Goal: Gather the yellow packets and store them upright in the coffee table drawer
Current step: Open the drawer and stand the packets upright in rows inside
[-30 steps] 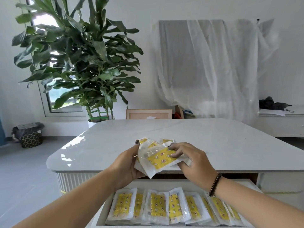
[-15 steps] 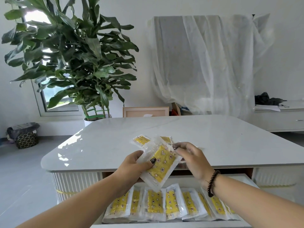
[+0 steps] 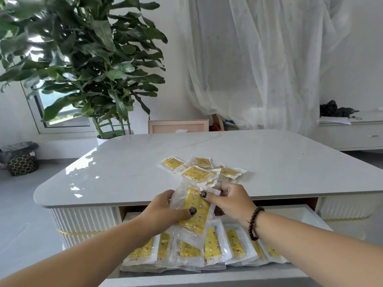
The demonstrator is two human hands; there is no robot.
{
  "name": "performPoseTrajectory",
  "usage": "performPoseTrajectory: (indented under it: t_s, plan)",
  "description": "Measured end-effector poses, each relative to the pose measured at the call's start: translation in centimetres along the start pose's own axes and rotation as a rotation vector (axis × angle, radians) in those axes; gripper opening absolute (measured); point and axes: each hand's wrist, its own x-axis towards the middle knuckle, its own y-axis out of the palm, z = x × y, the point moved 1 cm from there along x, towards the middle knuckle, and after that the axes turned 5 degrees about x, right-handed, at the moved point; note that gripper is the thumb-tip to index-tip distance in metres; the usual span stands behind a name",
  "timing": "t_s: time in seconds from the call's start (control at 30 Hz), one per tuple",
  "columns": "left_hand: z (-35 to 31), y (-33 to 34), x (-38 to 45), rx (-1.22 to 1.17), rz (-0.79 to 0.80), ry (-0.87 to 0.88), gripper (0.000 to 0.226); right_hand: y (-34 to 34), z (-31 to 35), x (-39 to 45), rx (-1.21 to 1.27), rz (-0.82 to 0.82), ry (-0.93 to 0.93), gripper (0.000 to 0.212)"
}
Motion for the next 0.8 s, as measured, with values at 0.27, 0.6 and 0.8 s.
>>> performPoseTrajectory:
  t_s: [0.27, 0.6, 0.8]
  plan:
    - [1.4, -0.3, 1.4, -0.201, -0.144, -0.101, 0.043, -4.5, -1.1, 9.4, -0.33, -0.323, -0.106, 0.013]
    - [2.1, 0.0, 2.9, -0.336, -0.205, -0.16, 0.098, -6.5, -4.9, 12.0, -1.003, -0.048, -0.032, 0.032]
    - [1.8, -0.3, 2.9, -0.423, -0.266, -0.17, 0.083, -6.4, -2.8, 12.0, -1.007, -0.369, -0.196, 0.015]
